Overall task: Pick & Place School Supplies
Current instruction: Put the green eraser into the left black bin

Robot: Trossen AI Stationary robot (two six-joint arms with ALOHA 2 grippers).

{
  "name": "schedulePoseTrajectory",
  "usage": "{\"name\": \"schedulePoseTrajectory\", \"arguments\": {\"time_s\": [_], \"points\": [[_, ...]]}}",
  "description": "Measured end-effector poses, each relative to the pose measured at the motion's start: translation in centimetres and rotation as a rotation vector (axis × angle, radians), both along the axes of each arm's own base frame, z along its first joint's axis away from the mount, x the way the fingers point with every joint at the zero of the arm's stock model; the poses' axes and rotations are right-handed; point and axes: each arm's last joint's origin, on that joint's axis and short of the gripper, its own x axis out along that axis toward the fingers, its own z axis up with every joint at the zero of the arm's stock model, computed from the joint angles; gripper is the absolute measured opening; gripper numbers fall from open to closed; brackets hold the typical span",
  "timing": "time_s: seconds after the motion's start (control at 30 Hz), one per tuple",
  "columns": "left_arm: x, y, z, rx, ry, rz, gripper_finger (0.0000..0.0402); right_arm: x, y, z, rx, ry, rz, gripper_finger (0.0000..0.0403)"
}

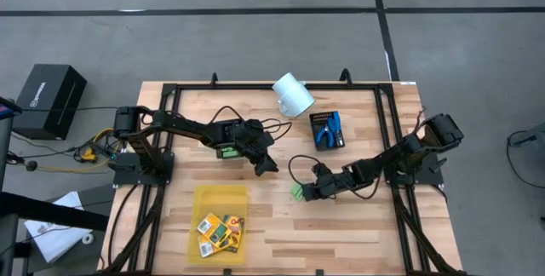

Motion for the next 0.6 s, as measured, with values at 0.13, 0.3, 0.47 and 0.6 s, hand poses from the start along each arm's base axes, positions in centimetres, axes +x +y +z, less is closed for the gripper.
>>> {"name": "schedulePoseTrajectory", "arguments": {"time_s": [0.13,0.3,0.47,0.6], "points": [[0.0,0.0,0.0,-0.001,0.005,0.000,0.0140,-0.2,-0.1,-0.2,0.008,0.027,-0.005,0.0000],[0.0,0.0,0.0,-0.001,0.006,0.000,0.0140,-0.2,-0.4,-0.3,0.001,0.040,-0.014,0.0000],[0.0,0.0,0.0,-0.001,0.007,0.000,0.0140,0.1,-0.9,-0.2,-0.008,0.025,-0.019,0.0000],[0.0,0.0,-0.1,-0.001,0.007,0.000,0.0140,0.2,-1.1,-0.1,-0.013,0.018,-0.021,0.0000]]}}
